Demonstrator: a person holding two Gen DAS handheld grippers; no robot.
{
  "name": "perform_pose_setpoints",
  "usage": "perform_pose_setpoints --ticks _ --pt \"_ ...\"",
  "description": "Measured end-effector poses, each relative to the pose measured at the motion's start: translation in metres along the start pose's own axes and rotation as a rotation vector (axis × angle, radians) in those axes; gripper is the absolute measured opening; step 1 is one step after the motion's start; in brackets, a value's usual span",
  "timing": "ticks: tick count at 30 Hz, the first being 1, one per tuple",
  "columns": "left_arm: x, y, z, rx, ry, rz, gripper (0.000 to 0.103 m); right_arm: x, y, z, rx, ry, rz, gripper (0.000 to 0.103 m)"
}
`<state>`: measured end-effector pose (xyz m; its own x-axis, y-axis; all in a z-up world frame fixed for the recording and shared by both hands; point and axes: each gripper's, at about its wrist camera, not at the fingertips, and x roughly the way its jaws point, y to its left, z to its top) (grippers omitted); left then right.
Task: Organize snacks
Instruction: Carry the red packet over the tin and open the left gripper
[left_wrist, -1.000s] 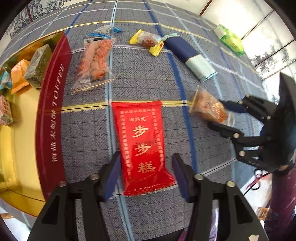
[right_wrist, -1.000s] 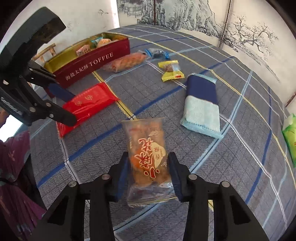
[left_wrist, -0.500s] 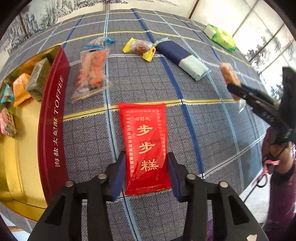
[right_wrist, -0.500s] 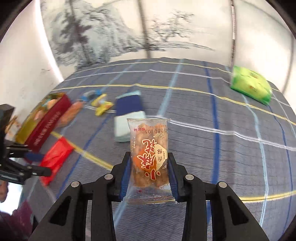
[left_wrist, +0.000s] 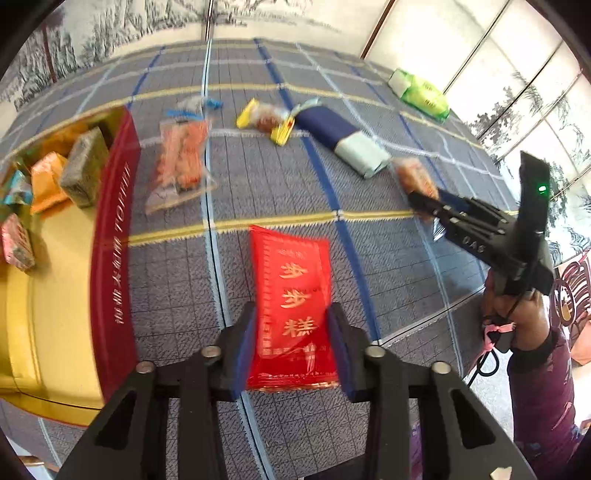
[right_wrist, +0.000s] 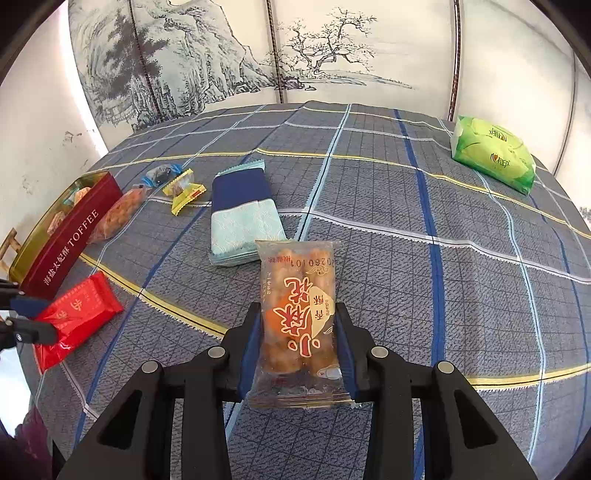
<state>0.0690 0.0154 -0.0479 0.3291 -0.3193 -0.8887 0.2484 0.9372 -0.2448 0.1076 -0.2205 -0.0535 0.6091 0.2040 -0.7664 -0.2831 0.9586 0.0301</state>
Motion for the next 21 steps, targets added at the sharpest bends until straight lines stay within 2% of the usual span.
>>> perform_pose_setpoints --ticks 1,7,8,9,10,11,12,13,21 --pt "-0.004 0.0 0.0 0.004 -0.011 0.003 0.002 -0.001 0.001 -0.001 -0.001 0.0 -0.002 0.039" --pt "0.002 0.004 -0.004 0.005 0.026 0.012 0.002 -0.002 0.001 -0.001 0.0 0.001 -0.004 0.038" --pt "0.003 0.004 -0.004 0.006 0.03 0.016 0.004 -0.002 0.001 -0.001 0.0 0.001 -0.005 0.038" --pt "0.003 0.003 -0.003 0.008 0.043 0.009 0.013 -0.001 0.001 -0.001 0.001 0.001 -0.006 0.038" --pt "0.004 0.002 -0.002 0.0 0.055 -0.006 0.032 -0.001 0.0 -0.001 0.0 0.002 -0.009 0.039" --pt "0.004 0.002 0.0 -0.018 0.051 -0.019 0.045 -0.001 0.0 -0.001 0.001 0.002 -0.01 0.039" --pt "0.005 0.002 0.001 -0.035 0.039 -0.027 0.066 -0.001 -0.001 -0.001 0.001 0.002 -0.012 0.039" --pt "0.006 0.001 0.003 -0.043 0.03 -0.024 0.07 -0.001 -0.001 -0.001 0.002 0.002 -0.012 0.039" --pt "0.036 -0.018 0.012 0.009 0.111 0.049 0.066 -0.003 -0.007 0.0 0.04 -0.004 0.029 0.039"
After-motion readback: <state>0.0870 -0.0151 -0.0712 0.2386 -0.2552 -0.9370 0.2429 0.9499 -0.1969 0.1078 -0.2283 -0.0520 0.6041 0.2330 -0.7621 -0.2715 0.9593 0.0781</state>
